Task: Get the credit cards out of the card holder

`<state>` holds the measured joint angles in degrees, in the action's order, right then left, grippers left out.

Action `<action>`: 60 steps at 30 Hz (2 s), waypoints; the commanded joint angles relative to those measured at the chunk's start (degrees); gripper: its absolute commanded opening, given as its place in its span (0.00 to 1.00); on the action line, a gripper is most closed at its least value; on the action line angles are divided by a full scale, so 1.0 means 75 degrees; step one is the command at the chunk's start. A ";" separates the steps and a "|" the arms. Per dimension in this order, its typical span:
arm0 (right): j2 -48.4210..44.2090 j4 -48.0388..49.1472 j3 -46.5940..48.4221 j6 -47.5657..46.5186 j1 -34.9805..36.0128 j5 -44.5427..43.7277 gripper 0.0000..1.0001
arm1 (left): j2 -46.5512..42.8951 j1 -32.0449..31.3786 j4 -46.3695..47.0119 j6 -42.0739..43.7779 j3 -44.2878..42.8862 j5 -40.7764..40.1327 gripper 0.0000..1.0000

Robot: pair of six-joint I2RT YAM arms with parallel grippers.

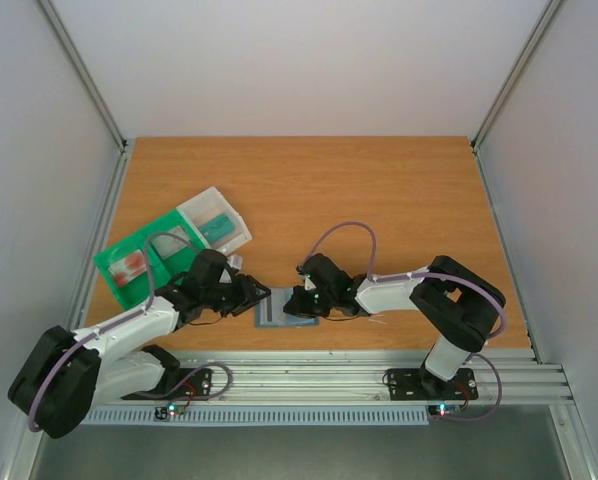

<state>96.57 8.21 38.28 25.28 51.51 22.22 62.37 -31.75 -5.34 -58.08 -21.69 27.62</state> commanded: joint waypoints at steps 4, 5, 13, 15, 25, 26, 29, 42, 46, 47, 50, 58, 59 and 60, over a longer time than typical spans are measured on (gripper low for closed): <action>0.0216 0.0331 -0.0171 0.0180 0.0075 0.0144 0.01 | 0.0302 -0.0044 0.1089 0.0021 0.0187 -0.0218 0.48; 0.0203 0.0351 -0.0180 0.0191 0.0071 0.0146 0.01 | 0.0358 -0.0044 0.1195 -0.0016 0.0210 -0.0188 0.48; 0.0207 0.0406 -0.0229 0.0223 0.0070 0.0142 0.01 | 0.0714 -0.0044 0.1592 -0.0110 0.0314 -0.0108 0.49; 0.0233 0.0456 -0.0250 0.0252 0.0070 0.0142 0.01 | 0.0790 -0.0044 0.1646 -0.0097 0.0323 -0.0078 0.50; 0.0254 0.0488 -0.0257 0.0291 0.0070 0.0137 0.01 | 0.1016 -0.0050 0.1974 -0.0213 0.0384 0.0102 0.51; 0.0249 0.0488 -0.0268 0.0290 0.0074 0.0131 0.01 | 0.1010 -0.0055 0.2007 -0.0259 0.0379 0.0157 0.51; 0.0209 0.0488 -0.0276 0.0297 0.0074 0.0131 0.01 | 0.0875 -0.0056 0.2049 -0.0377 0.0385 0.0268 0.51; -0.0442 0.0014 -0.0220 0.0110 0.0070 -0.0102 0.09 | 0.0661 -0.0113 0.2439 -0.0845 0.0402 0.0644 0.50; -0.0604 -0.0130 -0.0221 0.0053 0.0073 -0.0136 0.12 | 0.0973 -0.0267 0.2887 -0.0993 0.0375 0.0727 0.50; -0.0662 -0.0175 -0.0219 0.0031 0.0072 -0.0160 0.13 | 0.1057 -0.0336 0.2906 -0.1015 0.0322 0.0714 0.50; -0.0831 -0.0426 -0.0207 -0.0081 0.0070 -0.0320 0.14 | 0.1309 -0.0601 0.2969 -0.1052 0.0104 0.0760 0.51; -0.2101 -0.1818 -0.0285 -0.0628 0.0070 -0.1435 0.15 | 0.2130 -0.1287 0.3139 -0.1123 -0.0427 0.0594 0.51; -0.2235 -0.1948 -0.0340 -0.0650 0.0070 -0.1569 0.15 | 0.2195 -0.1369 0.3157 -0.1126 -0.0484 0.0556 0.51; -0.2388 -0.2079 -0.0387 -0.0678 0.0070 -0.1682 0.15 | 0.2268 -0.1429 0.3161 -0.1126 -0.0537 0.0523 0.50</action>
<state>82.61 -1.74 36.62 22.94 51.46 15.22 77.19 -40.34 14.04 -66.22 -23.18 32.49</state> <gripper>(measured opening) 0.153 0.506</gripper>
